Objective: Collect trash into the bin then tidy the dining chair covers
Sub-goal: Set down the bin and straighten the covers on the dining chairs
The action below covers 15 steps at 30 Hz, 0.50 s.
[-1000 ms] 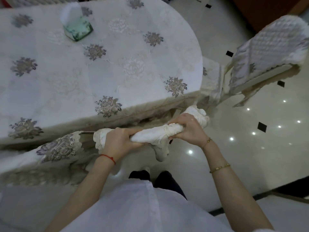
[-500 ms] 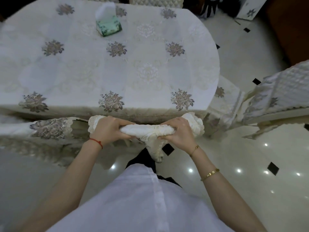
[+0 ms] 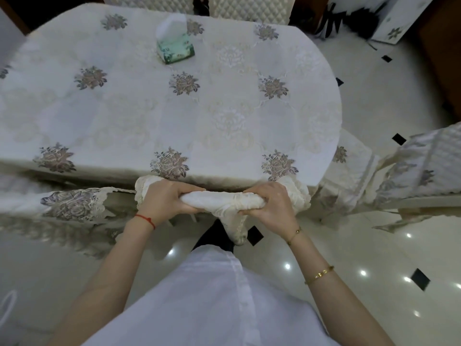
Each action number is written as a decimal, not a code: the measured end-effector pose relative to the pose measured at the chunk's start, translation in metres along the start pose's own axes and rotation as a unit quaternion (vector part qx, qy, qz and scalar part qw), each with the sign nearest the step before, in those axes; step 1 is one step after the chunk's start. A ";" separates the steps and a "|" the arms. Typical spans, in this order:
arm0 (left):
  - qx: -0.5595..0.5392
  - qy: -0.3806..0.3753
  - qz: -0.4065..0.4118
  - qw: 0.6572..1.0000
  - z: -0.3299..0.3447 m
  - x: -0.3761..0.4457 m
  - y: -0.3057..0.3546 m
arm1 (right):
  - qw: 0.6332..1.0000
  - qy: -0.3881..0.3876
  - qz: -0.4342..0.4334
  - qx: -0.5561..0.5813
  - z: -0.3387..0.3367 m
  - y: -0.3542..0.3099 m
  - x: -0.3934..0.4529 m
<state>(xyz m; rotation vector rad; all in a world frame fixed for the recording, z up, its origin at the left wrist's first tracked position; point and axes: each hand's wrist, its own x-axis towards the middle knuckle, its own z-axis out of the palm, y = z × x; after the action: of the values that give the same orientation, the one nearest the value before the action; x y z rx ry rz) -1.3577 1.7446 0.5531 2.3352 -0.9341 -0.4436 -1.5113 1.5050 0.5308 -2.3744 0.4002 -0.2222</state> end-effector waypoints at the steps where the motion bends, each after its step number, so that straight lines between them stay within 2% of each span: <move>1: 0.000 0.000 0.003 1.000 0.000 0.000 0.000 | 1.000 -0.001 -0.001 0.001 0.000 0.000 0.000; 6: -0.004 -0.001 0.009 1.000 0.003 -0.003 -0.002 | 1.000 -0.003 -0.001 0.003 -0.003 -0.004 -0.001; 11: 0.041 -0.024 0.079 0.996 0.008 -0.009 -0.001 | 1.000 -0.005 0.002 -0.012 -0.006 -0.011 -0.006; 15: 0.066 -0.012 0.092 0.993 0.006 -0.019 0.006 | 1.000 -0.009 0.004 -0.023 -0.009 -0.017 -0.012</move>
<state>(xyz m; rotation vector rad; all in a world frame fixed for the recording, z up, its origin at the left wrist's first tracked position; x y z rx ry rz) -1.3772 1.7522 0.5545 2.3369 -1.2120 -0.3433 -1.5212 1.5156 0.5481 -2.4174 0.4103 -0.1884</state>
